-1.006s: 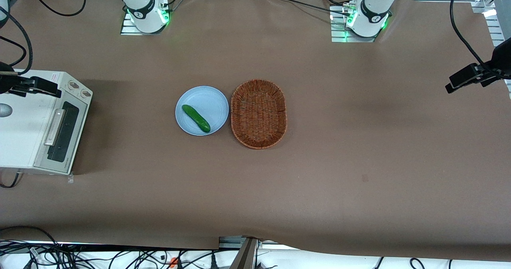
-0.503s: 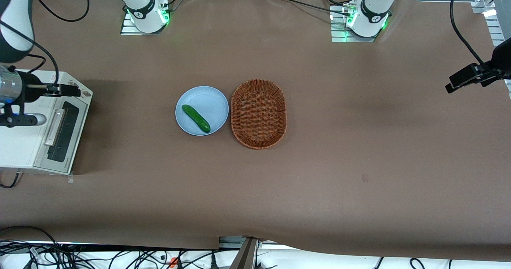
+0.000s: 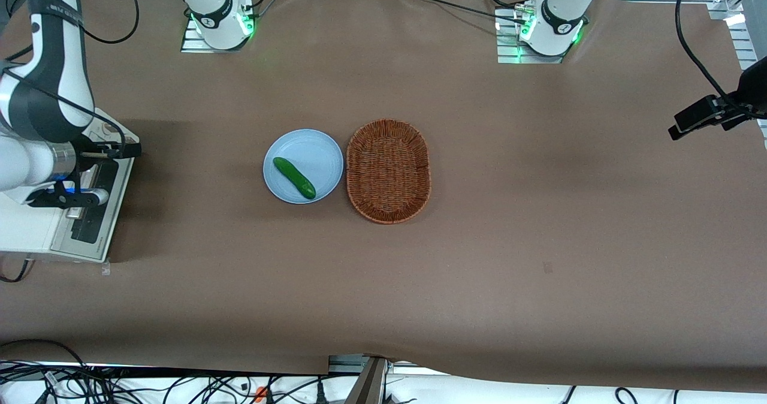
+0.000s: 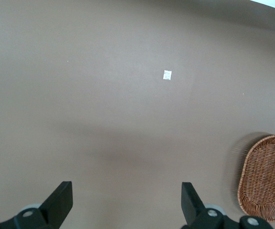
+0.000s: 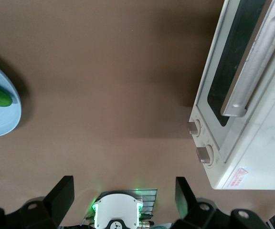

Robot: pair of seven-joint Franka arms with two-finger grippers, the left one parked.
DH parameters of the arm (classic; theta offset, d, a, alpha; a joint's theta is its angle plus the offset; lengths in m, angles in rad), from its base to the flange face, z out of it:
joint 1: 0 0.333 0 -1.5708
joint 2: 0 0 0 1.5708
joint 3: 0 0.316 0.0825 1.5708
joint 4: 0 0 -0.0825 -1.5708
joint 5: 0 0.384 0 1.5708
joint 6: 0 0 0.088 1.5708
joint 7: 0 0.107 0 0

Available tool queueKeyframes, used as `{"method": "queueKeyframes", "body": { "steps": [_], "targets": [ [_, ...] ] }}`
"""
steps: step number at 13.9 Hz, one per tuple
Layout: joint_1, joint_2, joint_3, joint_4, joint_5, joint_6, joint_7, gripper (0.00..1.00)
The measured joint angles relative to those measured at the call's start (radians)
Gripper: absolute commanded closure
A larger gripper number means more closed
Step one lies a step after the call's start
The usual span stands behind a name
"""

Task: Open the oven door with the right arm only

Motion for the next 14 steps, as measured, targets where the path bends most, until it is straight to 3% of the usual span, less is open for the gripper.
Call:
{"method": "queueKeyframes", "body": {
  "steps": [3,5,12,14],
  "targets": [
    [0.003,0.029,0.0,-0.008,-0.049,0.04,-0.004,0.87],
    [0.021,0.04,0.002,-0.028,-0.111,0.064,-0.053,0.99],
    [0.082,0.108,0.003,-0.05,-0.371,0.136,-0.275,1.0],
    [0.079,0.12,0.0,-0.05,-0.41,0.164,-0.339,1.0]
  ]
}}
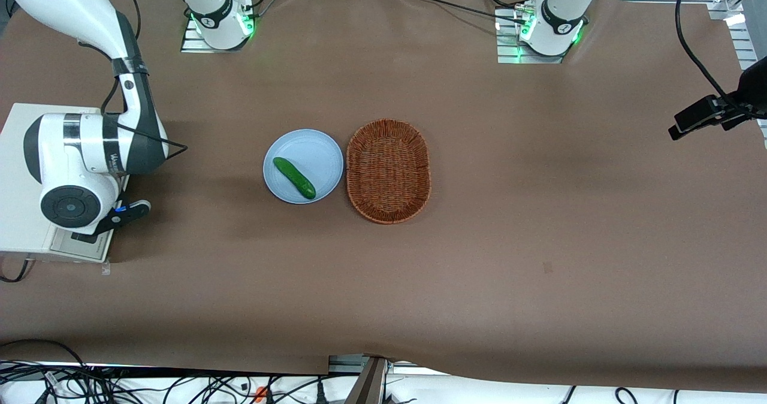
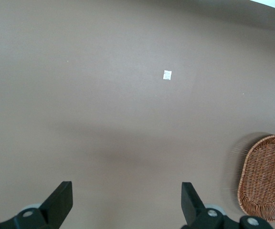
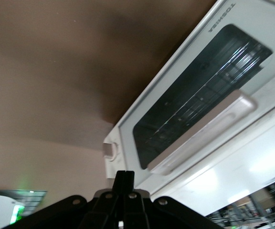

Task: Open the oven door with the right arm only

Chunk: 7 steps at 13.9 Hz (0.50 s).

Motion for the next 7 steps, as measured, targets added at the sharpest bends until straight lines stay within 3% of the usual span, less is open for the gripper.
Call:
{"method": "queueKeyframes", "body": {
  "steps": [7],
  "targets": [
    [-0.009,0.007,-0.005,-0.014,-0.079,0.048,-0.121,1.0]
  ]
}}
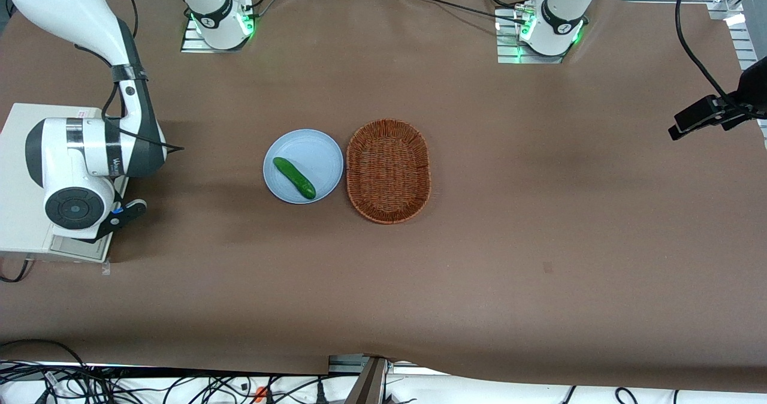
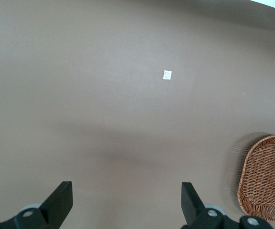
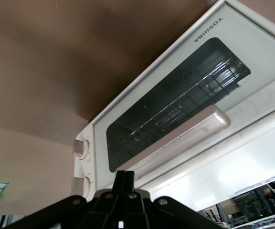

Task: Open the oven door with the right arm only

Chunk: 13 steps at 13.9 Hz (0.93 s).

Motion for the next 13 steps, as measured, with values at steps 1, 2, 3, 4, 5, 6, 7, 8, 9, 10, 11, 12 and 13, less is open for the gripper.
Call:
{"method": "queueKeyframes", "body": {
  "steps": [1,2,3,4,5,6,7,8,9,10,11,12,13],
  "targets": [
    [-0.001,0.0,0.0,-0.003,-0.006,0.004,-0.01,1.0],
    [-0.002,0.0,0.0,-0.005,-0.009,0.009,-0.021,1.0],
    [-0.004,0.0,0.0,-0.007,-0.01,0.016,-0.034,1.0],
    [-0.007,0.0,-0.001,-0.009,-0.012,0.022,-0.047,1.0],
    [-0.011,0.0,-0.001,-0.012,-0.017,0.029,-0.06,1.0],
    [-0.016,0.0,-0.001,-0.014,-0.023,0.035,-0.075,1.0],
    [-0.021,0.0,-0.002,-0.015,-0.027,0.039,-0.086,1.0],
    [-0.026,0.0,-0.003,-0.017,-0.029,0.044,-0.095,1.0],
    [-0.03,0.0,-0.003,-0.021,-0.029,0.051,-0.103,1.0],
    [-0.032,0.0,-0.003,-0.026,-0.029,0.061,-0.105,1.0],
    [-0.034,0.0,-0.004,-0.031,-0.029,0.071,-0.106,1.0],
    [-0.036,0.0,-0.004,-0.036,-0.029,0.078,-0.106,1.0],
    [-0.039,0.0,-0.004,-0.043,-0.03,0.085,-0.107,1.0]
  ]
}}
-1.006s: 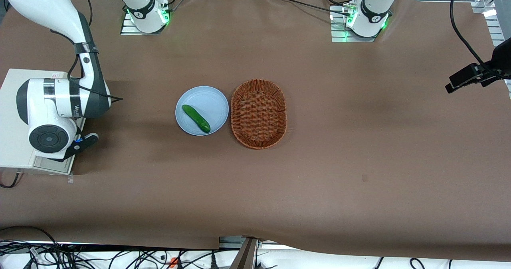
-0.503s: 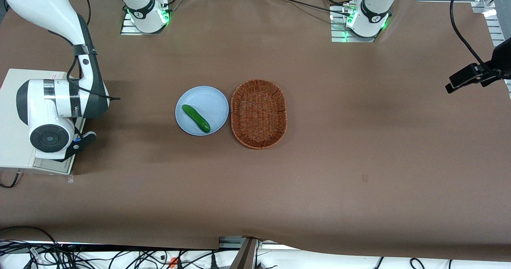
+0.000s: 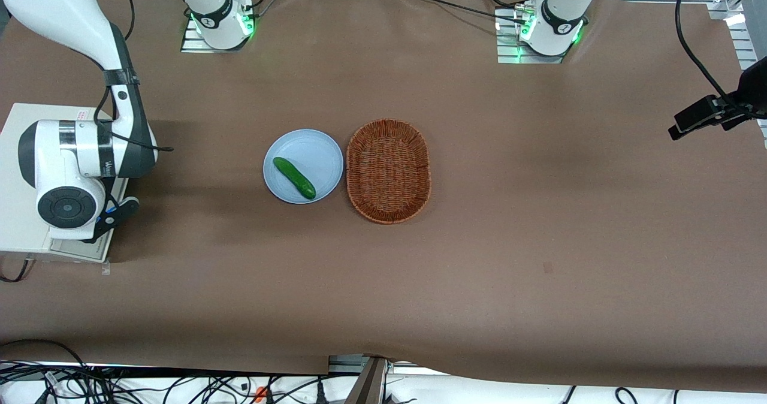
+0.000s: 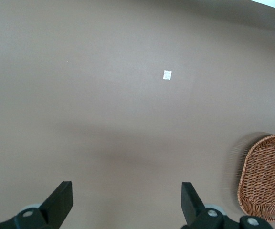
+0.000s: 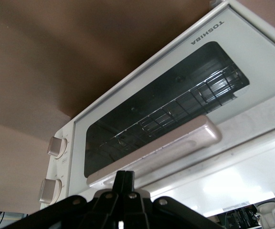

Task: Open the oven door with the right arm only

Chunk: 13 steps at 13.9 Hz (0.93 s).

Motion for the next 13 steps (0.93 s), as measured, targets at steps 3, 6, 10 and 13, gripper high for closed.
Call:
{"method": "queueKeyframes", "body": {
  "steps": [3,6,10,13],
  "targets": [
    [-0.005,0.0,0.0,-0.009,-0.001,0.013,-0.006,1.0],
    [-0.005,0.0,0.0,-0.009,-0.002,0.013,-0.016,1.0],
    [-0.006,0.0,0.0,-0.009,-0.002,0.014,-0.017,1.0],
    [-0.006,-0.001,0.0,-0.009,-0.002,0.014,-0.025,1.0]
  ]
}}
